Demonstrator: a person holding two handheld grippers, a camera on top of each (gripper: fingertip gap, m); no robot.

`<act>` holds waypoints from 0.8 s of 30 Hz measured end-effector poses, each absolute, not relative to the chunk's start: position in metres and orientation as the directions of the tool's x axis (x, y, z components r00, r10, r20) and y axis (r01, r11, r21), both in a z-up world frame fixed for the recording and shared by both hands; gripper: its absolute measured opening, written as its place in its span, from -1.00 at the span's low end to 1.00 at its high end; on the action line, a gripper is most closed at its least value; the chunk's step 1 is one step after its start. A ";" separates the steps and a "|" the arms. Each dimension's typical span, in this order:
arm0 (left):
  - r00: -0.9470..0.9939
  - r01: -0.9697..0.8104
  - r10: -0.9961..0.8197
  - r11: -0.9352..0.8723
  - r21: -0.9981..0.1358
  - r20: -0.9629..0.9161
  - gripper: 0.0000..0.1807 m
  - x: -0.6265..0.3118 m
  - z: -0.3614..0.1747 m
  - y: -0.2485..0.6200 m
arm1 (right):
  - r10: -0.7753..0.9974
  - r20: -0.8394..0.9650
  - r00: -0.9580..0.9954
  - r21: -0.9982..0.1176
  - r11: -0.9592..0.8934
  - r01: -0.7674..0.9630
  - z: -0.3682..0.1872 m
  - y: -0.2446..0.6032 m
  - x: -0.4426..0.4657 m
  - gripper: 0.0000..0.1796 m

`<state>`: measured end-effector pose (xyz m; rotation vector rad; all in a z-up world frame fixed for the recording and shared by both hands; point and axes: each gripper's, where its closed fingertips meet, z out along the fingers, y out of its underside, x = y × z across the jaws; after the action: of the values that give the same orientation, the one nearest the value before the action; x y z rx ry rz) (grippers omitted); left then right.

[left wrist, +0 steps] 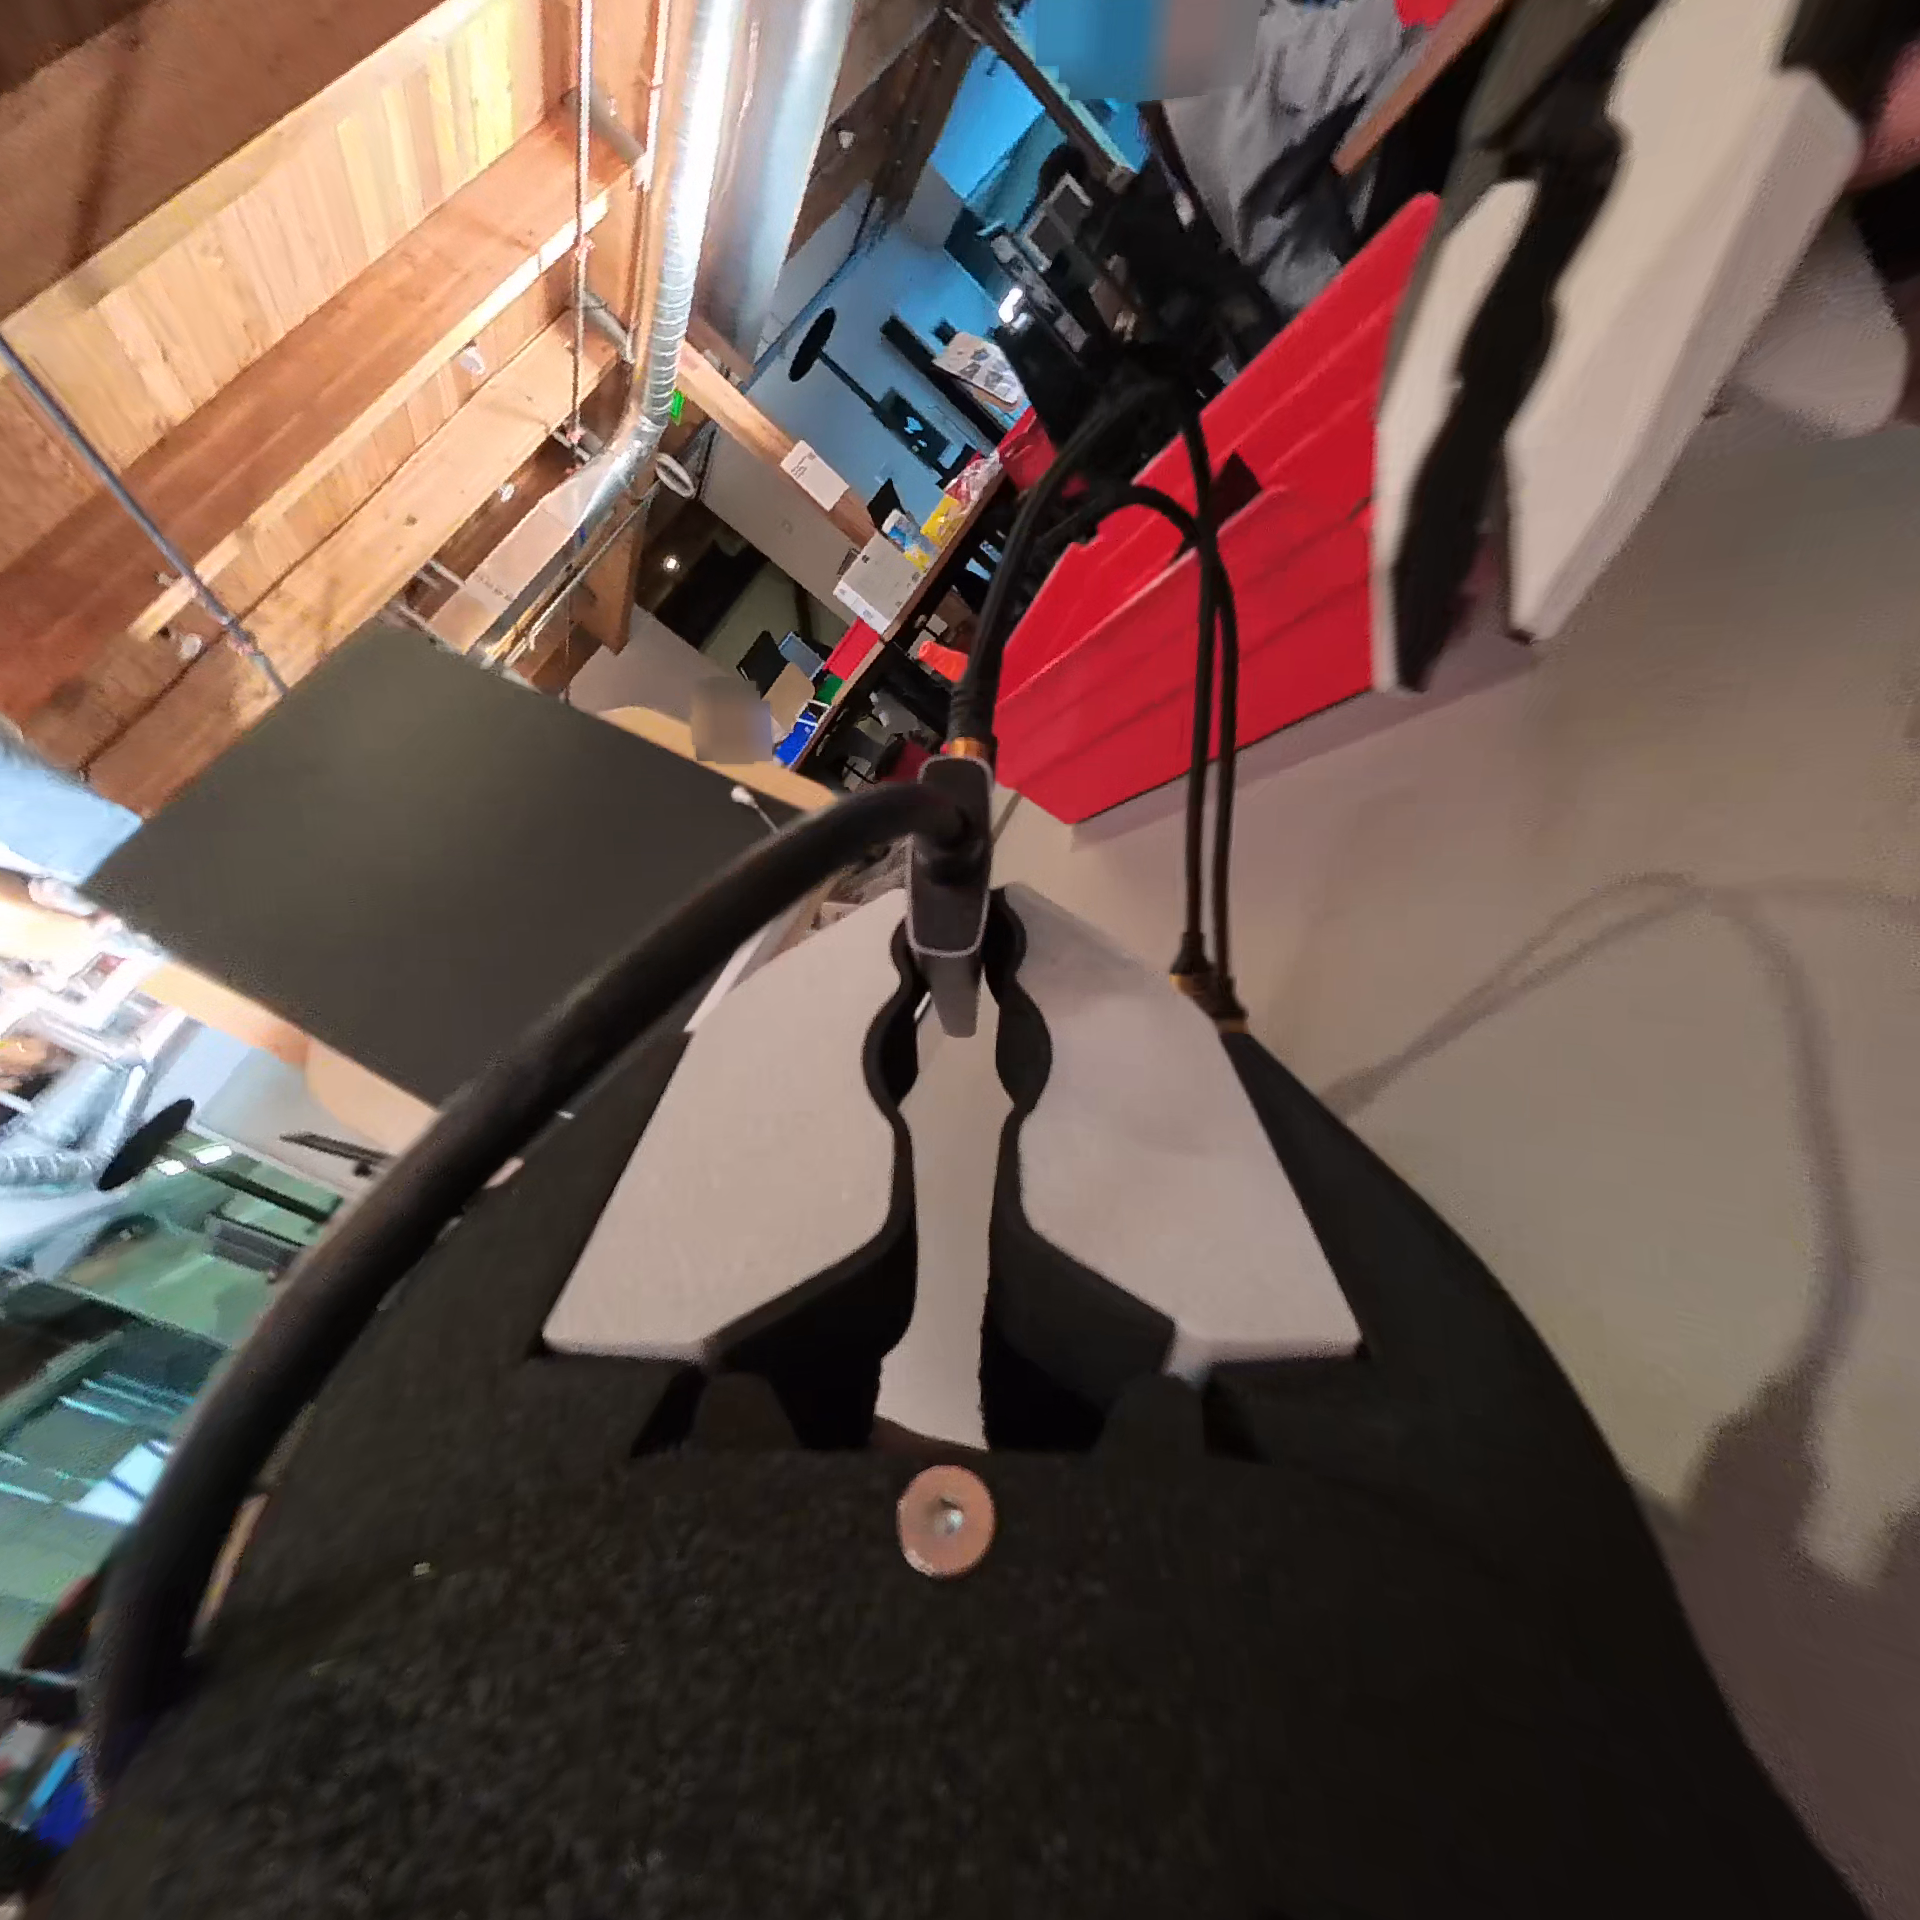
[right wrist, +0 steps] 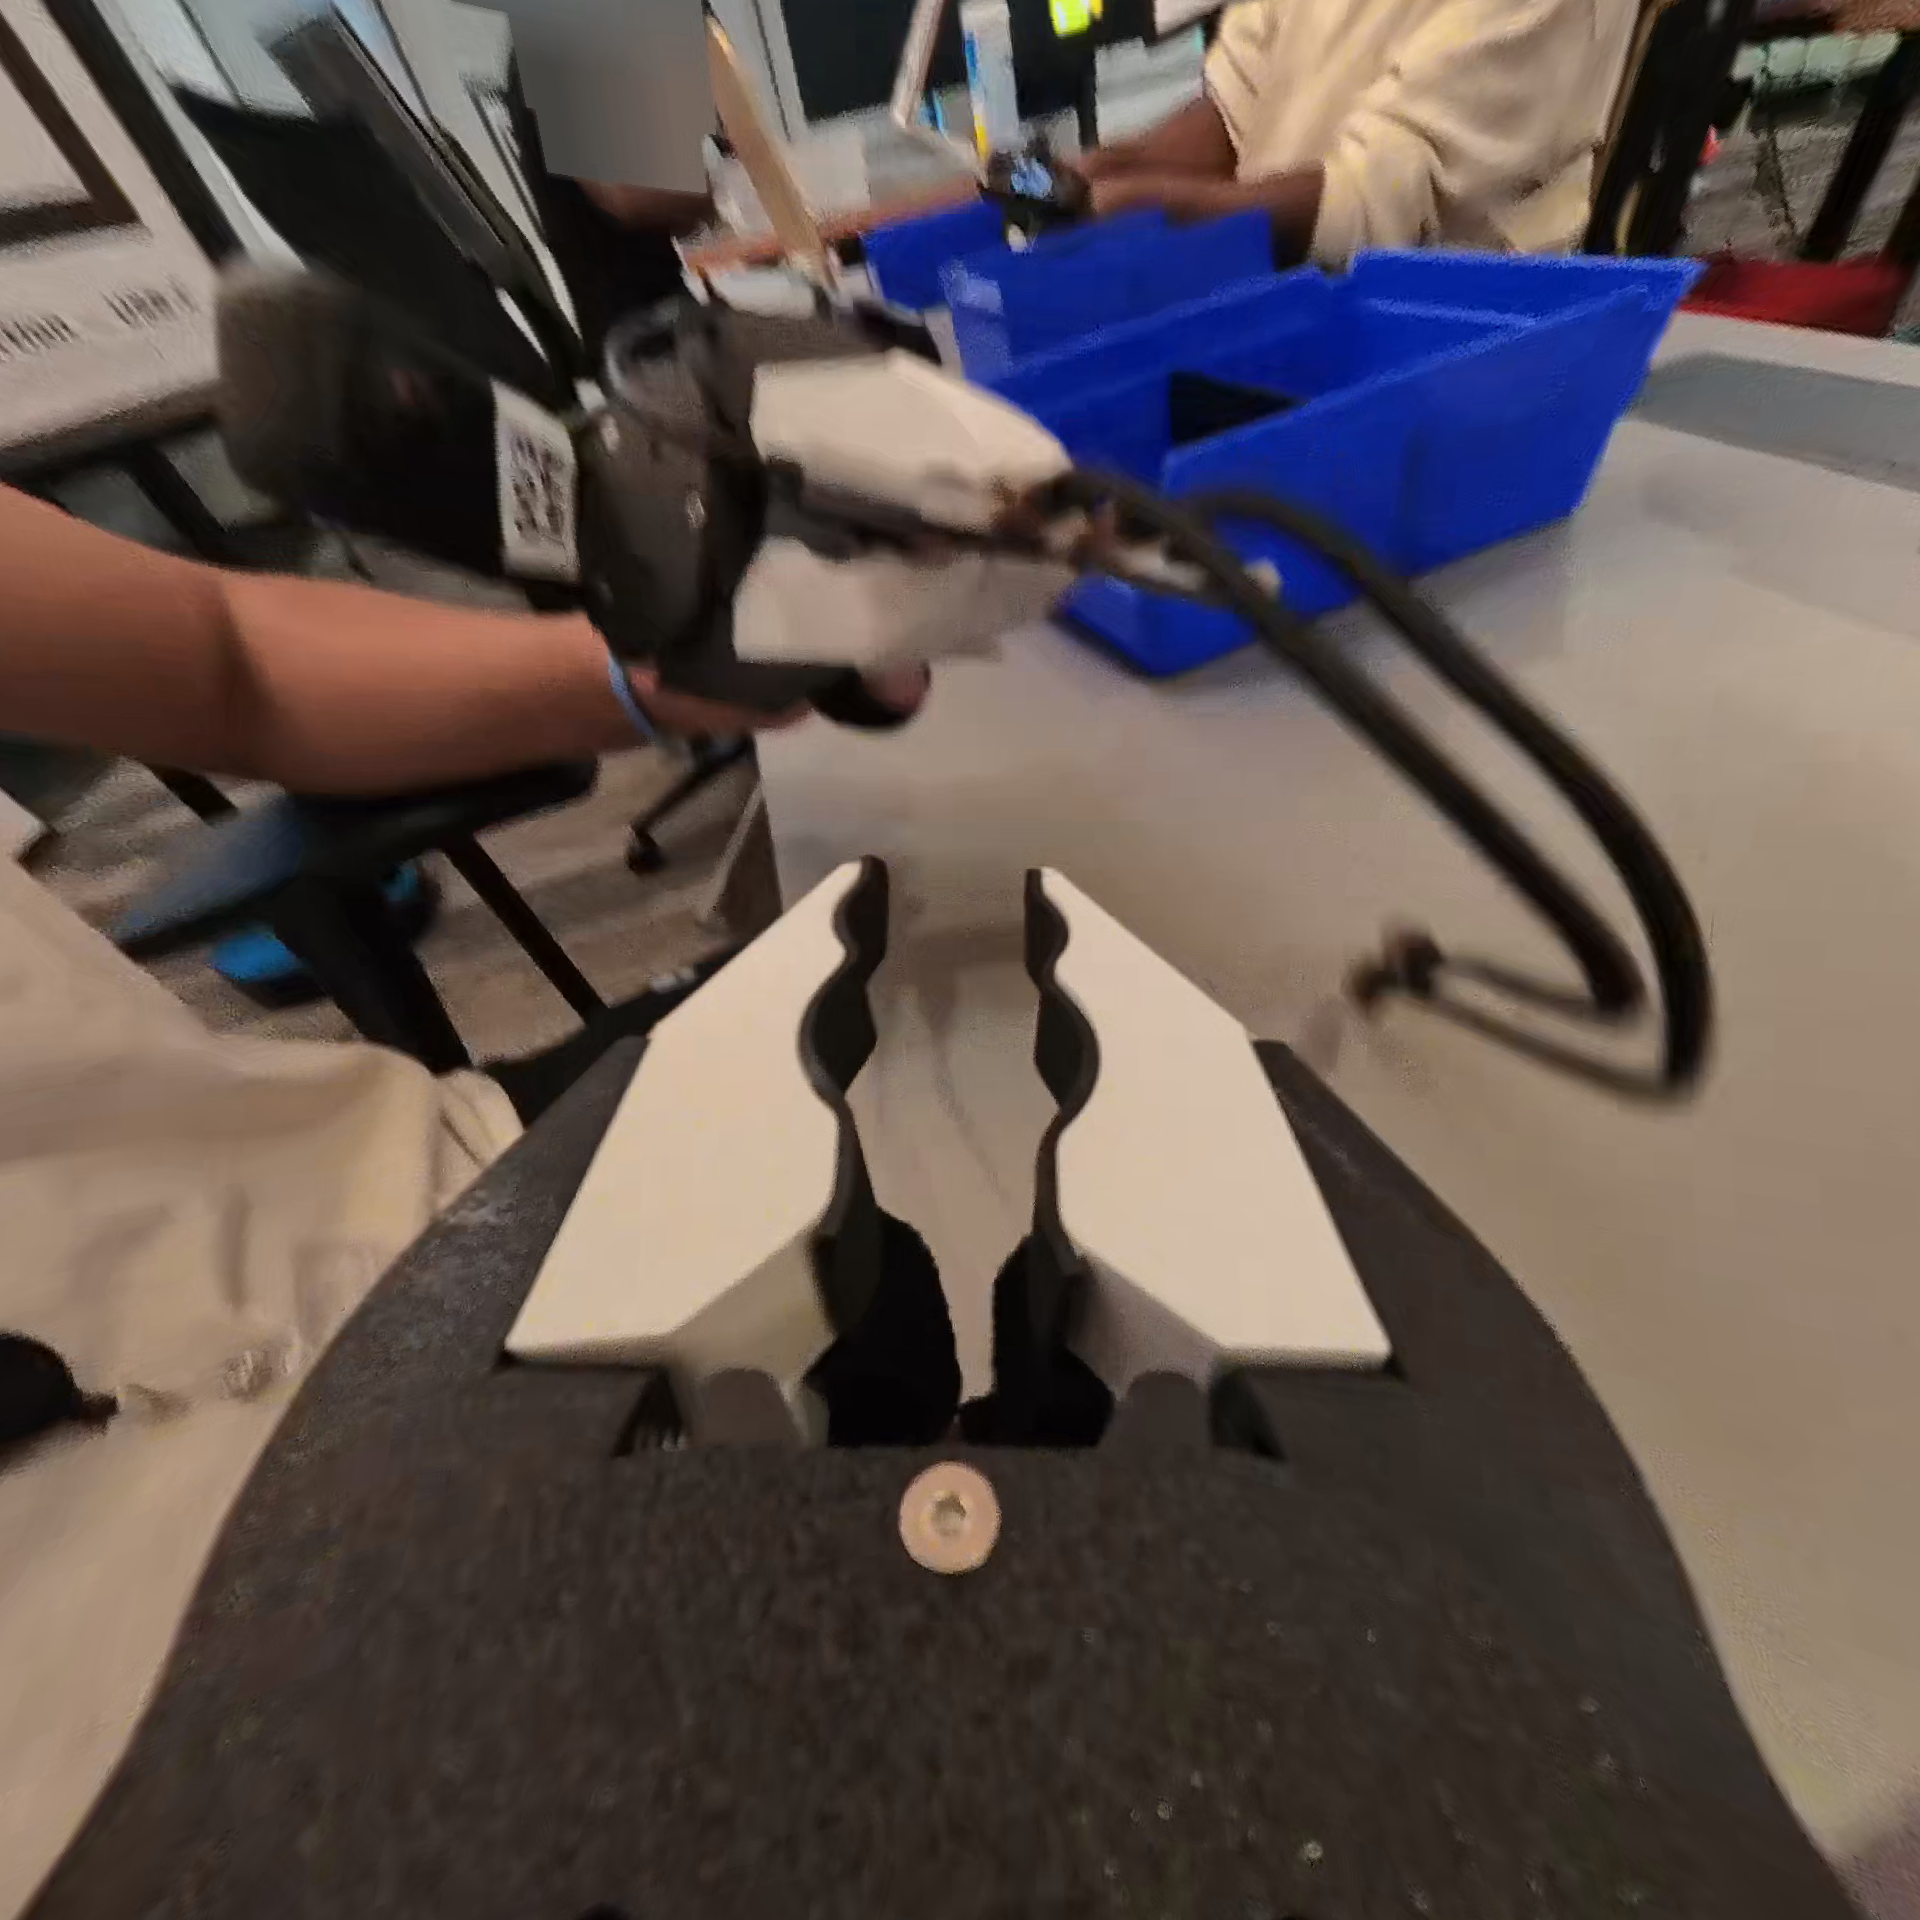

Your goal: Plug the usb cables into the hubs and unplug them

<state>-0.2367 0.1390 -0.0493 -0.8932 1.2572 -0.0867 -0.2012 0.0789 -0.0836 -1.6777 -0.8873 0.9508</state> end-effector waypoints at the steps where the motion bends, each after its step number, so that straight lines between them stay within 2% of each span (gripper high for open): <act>1: 0.334 -0.411 -0.501 0.685 -0.602 -0.798 -0.89 -0.232 -0.053 0.135 | 0.884 -0.203 0.422 -0.962 -0.260 0.080 -0.078 0.081 -0.211 -0.69; 4: 0.305 -0.411 -0.498 0.700 -0.584 -0.812 -0.89 -0.223 -0.060 0.125 | 0.839 -0.283 0.464 -0.955 -0.293 -0.052 -0.069 0.101 -0.221 -0.68; 6: 0.288 -0.408 -0.513 0.698 -0.589 -0.808 -0.89 -0.219 -0.065 0.120 | 0.843 -0.340 0.417 -0.940 -0.314 -0.130 -0.061 0.100 -0.223 -0.71; 12: 0.287 -0.386 -0.530 0.699 -0.602 -0.798 -0.89 -0.216 -0.067 0.115 | 0.849 -0.343 0.402 -0.939 -0.305 -0.158 -0.058 0.095 -0.222 -0.74; 21: 0.371 -0.409 -0.488 0.678 -0.611 -0.790 -0.89 -0.213 -0.058 0.115 | 0.811 -0.464 0.357 -0.874 -0.354 -0.334 -0.045 0.099 -0.219 -0.76; 24: 0.384 -0.396 -0.503 0.668 -0.630 -0.775 -0.89 -0.211 -0.056 0.112 | 0.808 -0.452 0.377 -0.878 -0.328 -0.350 -0.043 0.100 -0.217 -0.85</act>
<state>-0.2110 0.1121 -0.0564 -0.8949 1.2216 -0.0807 -0.2167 0.1001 -0.0434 -1.4716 -0.4362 1.2469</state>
